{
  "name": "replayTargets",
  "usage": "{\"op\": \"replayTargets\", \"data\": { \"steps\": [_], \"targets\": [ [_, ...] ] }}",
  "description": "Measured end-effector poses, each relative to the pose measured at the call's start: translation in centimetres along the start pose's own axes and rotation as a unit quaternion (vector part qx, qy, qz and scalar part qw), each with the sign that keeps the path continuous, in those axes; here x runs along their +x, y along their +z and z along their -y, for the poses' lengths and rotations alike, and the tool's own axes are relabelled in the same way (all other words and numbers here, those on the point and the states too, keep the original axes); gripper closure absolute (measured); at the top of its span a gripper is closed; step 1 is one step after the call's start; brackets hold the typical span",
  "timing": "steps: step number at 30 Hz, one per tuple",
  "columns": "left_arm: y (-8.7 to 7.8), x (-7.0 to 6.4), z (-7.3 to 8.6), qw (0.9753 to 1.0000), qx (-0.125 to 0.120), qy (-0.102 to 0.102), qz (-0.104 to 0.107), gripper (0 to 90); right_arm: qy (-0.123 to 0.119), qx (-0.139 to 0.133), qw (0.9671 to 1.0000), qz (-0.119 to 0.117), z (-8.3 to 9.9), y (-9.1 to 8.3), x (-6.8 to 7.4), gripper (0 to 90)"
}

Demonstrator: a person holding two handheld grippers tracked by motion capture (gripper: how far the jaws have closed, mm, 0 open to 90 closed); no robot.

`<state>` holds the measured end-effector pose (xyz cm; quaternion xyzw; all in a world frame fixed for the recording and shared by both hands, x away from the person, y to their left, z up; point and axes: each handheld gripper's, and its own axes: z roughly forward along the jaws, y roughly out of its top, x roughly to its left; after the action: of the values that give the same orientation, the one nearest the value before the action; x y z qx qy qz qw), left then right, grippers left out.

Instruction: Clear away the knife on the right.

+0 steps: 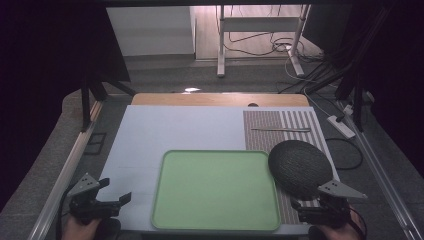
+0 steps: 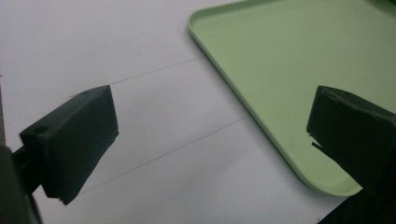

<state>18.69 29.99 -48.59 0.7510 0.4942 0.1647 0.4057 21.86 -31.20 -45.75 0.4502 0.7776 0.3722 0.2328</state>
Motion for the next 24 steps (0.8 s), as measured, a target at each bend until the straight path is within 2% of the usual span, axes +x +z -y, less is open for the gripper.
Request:
{"op": "replayTargets", "data": {
  "steps": [3, 24],
  "targets": [
    [-0.04, -0.10, 0.03, 1.0000, 0.000, 0.003, -0.003, 2.1, 0.001, 0.002, 1.0000, -0.008, -0.02, 0.02, -0.02, 0.0],
    [-0.24, 0.18, 0.21, 0.9999, -0.001, -0.010, 0.005, 2.2, -0.024, 0.029, 0.9993, -0.005, -0.33, 0.74, 0.44, 0.0]
  ]
}}
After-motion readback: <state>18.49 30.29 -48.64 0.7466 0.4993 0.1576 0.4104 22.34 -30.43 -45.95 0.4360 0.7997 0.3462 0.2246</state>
